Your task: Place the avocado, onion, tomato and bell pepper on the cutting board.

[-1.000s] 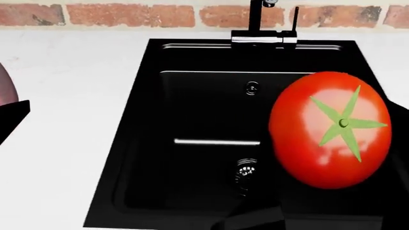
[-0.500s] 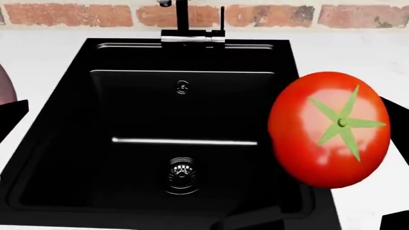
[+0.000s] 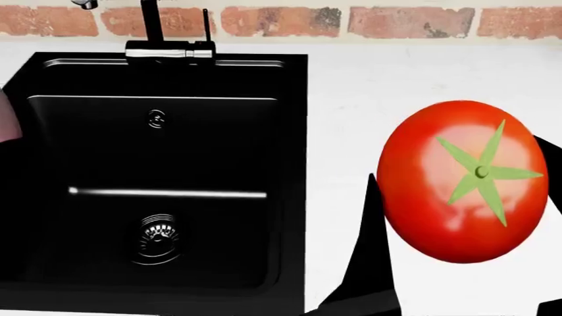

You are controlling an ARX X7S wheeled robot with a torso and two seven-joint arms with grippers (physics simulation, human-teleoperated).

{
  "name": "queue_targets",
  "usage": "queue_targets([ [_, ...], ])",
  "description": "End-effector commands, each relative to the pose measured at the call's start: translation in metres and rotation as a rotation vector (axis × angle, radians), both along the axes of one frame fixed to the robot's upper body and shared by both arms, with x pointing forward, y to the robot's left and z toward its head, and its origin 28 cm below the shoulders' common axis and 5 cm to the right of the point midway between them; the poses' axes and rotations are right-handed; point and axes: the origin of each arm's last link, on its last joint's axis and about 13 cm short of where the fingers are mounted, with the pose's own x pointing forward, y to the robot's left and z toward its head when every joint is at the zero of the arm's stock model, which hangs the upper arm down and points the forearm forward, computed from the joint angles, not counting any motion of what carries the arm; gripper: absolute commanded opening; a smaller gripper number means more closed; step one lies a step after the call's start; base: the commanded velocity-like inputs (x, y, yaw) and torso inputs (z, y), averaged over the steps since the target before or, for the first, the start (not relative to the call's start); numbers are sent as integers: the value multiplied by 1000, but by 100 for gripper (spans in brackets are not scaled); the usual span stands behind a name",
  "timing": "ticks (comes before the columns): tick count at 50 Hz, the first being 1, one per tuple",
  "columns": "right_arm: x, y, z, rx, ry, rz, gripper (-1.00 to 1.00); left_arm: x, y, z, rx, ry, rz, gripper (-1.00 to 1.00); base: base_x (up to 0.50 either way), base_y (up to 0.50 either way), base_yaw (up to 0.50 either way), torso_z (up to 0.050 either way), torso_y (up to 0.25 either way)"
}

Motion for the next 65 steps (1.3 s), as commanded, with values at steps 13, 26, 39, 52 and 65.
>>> queue_targets([
  [13,-1,0,3,-18,-47,64,-100,-2,-1,8,-16,-39,-22,-100,2,-479,0,0,1],
  [26,-1,0,3,-18,-45,59,-100,-3,-1,8,-18,-41,-26,-100,2,-480,0,0,0],
  [39,-1,0,5,-23,-46,51,-100,-3,-1,9,-20,-43,-30,-100,2,-480,0,0,1],
  [52,-2,-1,2,-22,-43,44,-100,-2,-3,11,-12,-44,-32,-100,2,-479,0,0,0],
  [65,-6,-2,2,-15,-49,37,-100,-4,-6,12,-3,-62,-61,-100,2,-479,0,0,1],
])
